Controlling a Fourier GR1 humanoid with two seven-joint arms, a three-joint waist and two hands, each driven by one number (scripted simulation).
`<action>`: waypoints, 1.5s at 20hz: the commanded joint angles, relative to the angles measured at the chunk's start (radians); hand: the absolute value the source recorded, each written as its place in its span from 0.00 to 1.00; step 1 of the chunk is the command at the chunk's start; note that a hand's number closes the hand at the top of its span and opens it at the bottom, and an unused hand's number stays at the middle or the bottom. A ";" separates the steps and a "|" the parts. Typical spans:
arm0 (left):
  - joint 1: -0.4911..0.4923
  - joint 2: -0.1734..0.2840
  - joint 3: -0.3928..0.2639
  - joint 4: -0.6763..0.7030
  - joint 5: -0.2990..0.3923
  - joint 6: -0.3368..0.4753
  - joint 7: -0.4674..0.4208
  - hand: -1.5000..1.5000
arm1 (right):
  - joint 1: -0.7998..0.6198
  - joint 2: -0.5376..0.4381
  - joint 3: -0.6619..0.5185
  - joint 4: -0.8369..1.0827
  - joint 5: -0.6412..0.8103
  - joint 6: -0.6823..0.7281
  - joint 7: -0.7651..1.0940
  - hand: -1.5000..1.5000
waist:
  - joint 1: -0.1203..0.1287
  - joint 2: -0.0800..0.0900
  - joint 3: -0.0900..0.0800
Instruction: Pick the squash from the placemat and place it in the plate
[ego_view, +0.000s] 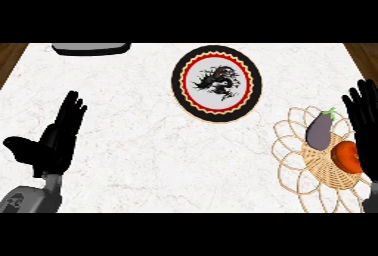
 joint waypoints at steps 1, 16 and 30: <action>-0.032 0.019 0.007 0.015 -0.029 -0.034 0.048 0.50 | -0.055 -0.007 -0.092 0.081 -0.023 -0.028 0.045 1.00 | 0.025 -0.019 -0.012; 0.061 0.037 -0.044 0.028 -0.085 -0.102 -0.041 0.50 | -0.119 0.206 -0.067 0.439 0.612 -0.935 -0.045 0.00 | 0.041 -0.019 -0.012; 0.071 0.039 0.011 0.110 -0.078 -0.162 -0.091 0.50 | 0.040 0.215 -0.107 0.294 1.185 -0.576 0.656 0.00 | 0.010 -0.023 -0.021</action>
